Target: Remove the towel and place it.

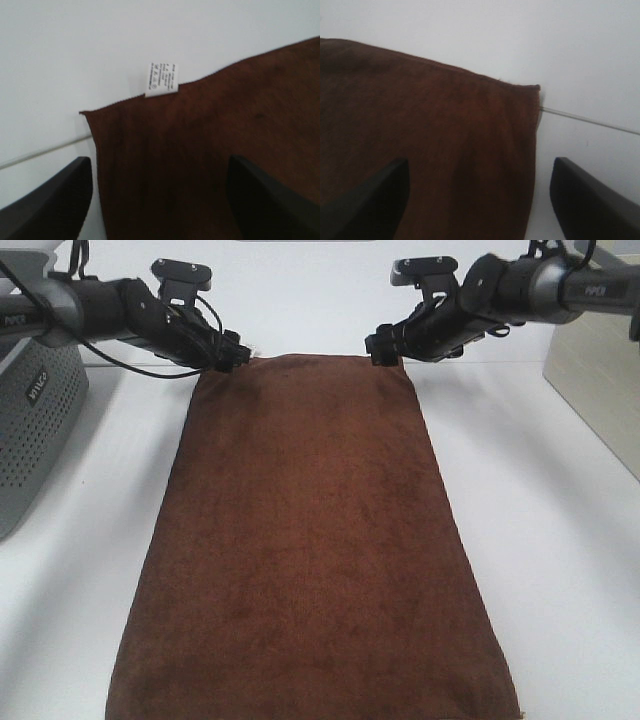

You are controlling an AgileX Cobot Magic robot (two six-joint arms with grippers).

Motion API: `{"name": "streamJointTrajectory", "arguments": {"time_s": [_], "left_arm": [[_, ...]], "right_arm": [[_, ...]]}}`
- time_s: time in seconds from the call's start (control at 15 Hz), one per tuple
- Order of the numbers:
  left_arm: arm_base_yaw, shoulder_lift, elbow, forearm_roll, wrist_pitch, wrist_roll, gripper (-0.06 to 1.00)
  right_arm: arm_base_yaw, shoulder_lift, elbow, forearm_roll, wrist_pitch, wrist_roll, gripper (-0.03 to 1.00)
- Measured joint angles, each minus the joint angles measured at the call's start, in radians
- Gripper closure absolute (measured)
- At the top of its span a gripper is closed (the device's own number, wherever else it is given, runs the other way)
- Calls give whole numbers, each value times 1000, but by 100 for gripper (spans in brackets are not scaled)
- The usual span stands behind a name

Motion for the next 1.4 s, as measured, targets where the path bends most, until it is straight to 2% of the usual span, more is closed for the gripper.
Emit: {"name": "streamJointTrajectory", "arguments": {"time_s": [0.2, 0.33, 0.47, 0.6, 0.73, 0.87, 1.0, 1.13, 1.2, 1.4], "left_arm": [[0, -155, 0, 40, 369, -11, 16], [0, -268, 0, 78, 574, -96, 12], [13, -387, 0, 156, 694, -193, 12], [78, -480, -2, 200, 775, -245, 12], [176, -554, -2, 209, 846, -263, 12], [270, -618, -2, 220, 919, -272, 12], [318, -714, 59, 224, 942, -280, 12], [331, -862, 255, 237, 919, -282, 12], [331, -948, 392, 237, 873, -282, 12], [331, -1266, 728, 242, 784, -282, 12]], "right_arm": [[0, -179, 0, 0, 273, 45, 20], [0, -305, 0, -20, 409, 121, 20], [-13, -409, 0, -71, 487, 234, 19], [-79, -504, 0, -106, 565, 295, 19], [-134, -578, 0, -178, 678, 302, 19], [-139, -645, 0, -253, 822, 302, 19], [-139, -719, 60, -279, 861, 280, 19], [-139, -850, 248, -282, 865, 274, 19], [-139, -938, 363, -282, 865, 281, 19], [-139, -1288, 694, -282, 865, 323, 19]]}}
